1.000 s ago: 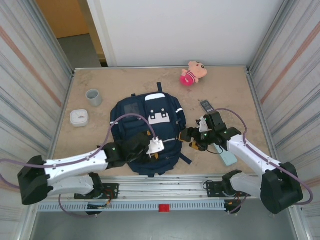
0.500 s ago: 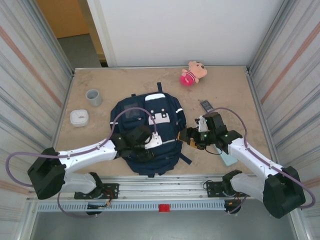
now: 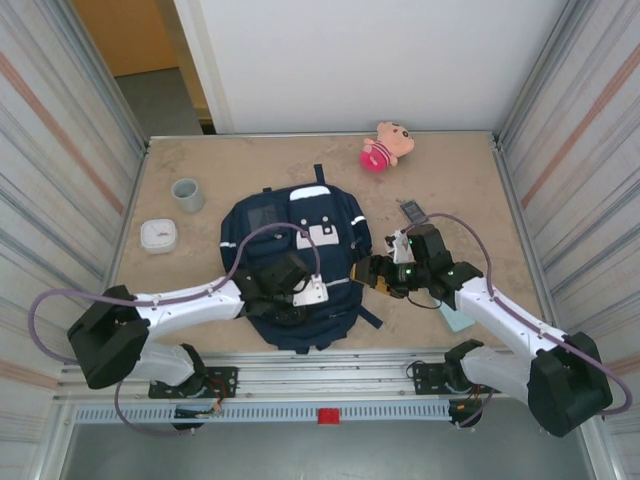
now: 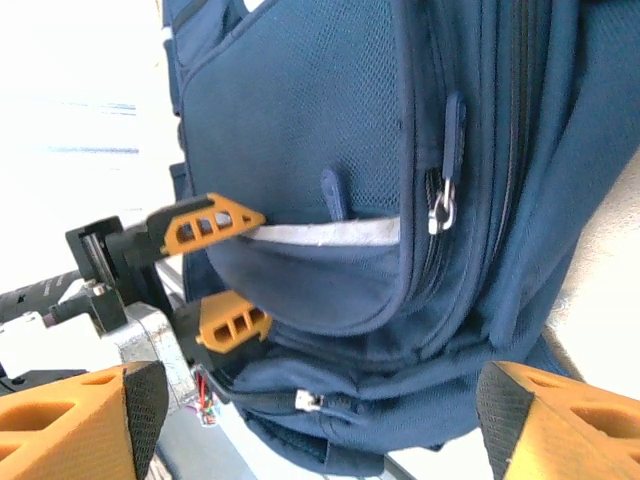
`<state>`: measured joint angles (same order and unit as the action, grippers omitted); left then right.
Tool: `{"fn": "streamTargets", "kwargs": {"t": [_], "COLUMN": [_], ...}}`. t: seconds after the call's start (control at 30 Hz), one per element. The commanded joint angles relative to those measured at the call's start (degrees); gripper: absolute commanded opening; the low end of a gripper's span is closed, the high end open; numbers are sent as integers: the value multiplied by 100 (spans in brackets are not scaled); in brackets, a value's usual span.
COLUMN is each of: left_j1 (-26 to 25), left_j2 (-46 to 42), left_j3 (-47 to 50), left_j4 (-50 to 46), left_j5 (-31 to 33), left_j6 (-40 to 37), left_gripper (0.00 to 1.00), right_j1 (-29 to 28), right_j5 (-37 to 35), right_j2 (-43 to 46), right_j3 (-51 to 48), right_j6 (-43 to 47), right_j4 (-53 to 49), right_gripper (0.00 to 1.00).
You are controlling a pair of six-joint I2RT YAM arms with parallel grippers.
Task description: Pack books, pencil case, and school supplies into a backpack
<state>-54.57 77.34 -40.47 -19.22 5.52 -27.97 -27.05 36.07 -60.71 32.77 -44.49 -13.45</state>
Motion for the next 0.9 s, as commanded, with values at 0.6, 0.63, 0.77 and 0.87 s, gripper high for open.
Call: {"fn": "streamTargets", "kwargs": {"t": [0.6,0.63,0.77,0.87], "left_j1": [796,805,983,1187], "left_j2": [-2284,-2314,-2411,-2541], "left_j3": [-830,-883,-1059,-1045], "left_j4": [818,823,623,560], "left_j5": [-224,-295,-444,-779], "left_j6": [1129,1104,972,938], "left_gripper": [0,0,0,0], "right_j1": [-1199,-1279,-1290,-1290], "right_j5": [-1205,-1296,-885,-673], "right_j2": [1887,1927,1842,1661], "right_j3": [-954,-982,-937,-777], "right_j6": [-507,-413,-337,-61], "right_j4": [995,1123,1721,1880], "right_gripper": [95,95,95,95]}}
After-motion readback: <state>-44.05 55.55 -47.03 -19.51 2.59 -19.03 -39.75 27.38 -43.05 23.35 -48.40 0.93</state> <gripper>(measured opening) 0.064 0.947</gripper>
